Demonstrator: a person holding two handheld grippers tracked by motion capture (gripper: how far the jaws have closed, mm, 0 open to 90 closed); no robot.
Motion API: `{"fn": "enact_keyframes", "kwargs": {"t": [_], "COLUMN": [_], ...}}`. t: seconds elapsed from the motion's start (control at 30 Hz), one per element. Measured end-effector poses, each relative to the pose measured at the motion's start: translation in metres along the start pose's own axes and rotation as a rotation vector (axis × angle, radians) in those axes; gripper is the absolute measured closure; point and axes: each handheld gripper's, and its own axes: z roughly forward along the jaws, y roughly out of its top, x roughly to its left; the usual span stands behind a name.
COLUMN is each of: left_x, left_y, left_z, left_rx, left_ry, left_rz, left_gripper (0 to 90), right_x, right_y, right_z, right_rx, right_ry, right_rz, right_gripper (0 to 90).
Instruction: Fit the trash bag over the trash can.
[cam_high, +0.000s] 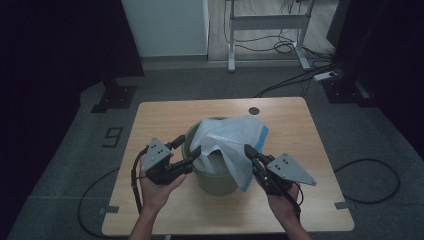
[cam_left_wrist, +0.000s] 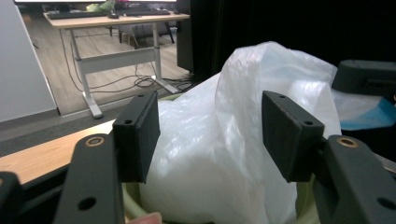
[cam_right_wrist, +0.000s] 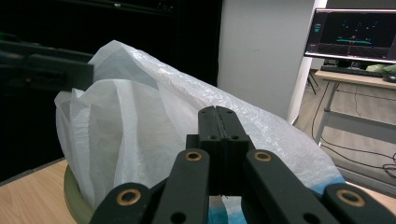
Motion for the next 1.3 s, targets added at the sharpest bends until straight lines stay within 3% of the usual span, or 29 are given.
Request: {"fn": "enact_keyframes", "kwargs": {"t": [0.07, 0.27, 0.47, 0.6, 0.73, 1.03, 1.17, 1.3], "left_x": [0.0, 0.001, 0.006, 0.013, 0.019, 0.031, 0.036, 0.041], "left_y": [0.001, -0.004, -0.011, -0.014, -0.019, -0.028, -0.033, -0.038], "left_z": [0.004, 0.009, 0.006, 0.0, -0.005, -0.014, -0.021, -0.027], "left_rx": [0.014, 0.036, 0.014, -0.013, -0.015, -0.032, -0.037, -0.032], "left_ry": [-0.016, -0.045, -0.009, 0.02, 0.041, 0.077, 0.082, 0.09], "left_rz": [0.004, 0.0, -0.007, -0.045, -0.074, -0.12, -0.137, -0.147], "left_gripper": [44.8, 74.4, 88.2, 89.7, 89.8, 89.7, 89.7, 89.7], "right_x": [0.0, 0.0, -0.001, 0.003, 0.014, 0.015, 0.009, 0.007], "right_y": [0.0, -0.003, -0.004, -0.008, -0.021, -0.061, -0.075, -0.084], "right_z": [0.0, 0.002, 0.003, -0.001, -0.016, -0.047, -0.047, -0.041], "right_rx": [0.003, 0.012, 0.01, -0.01, -0.029, 0.007, 0.046, 0.079], "right_ry": [0.001, 0.004, 0.012, 0.019, 0.017, 0.024, 0.023, 0.012], "right_rz": [-0.002, 0.0, 0.012, 0.035, 0.022, 0.062, 0.097, 0.102], "right_gripper": [88.8, 88.7, 84.4, 60.2, 45.5, 36.8, 35.4, 35.1]}}
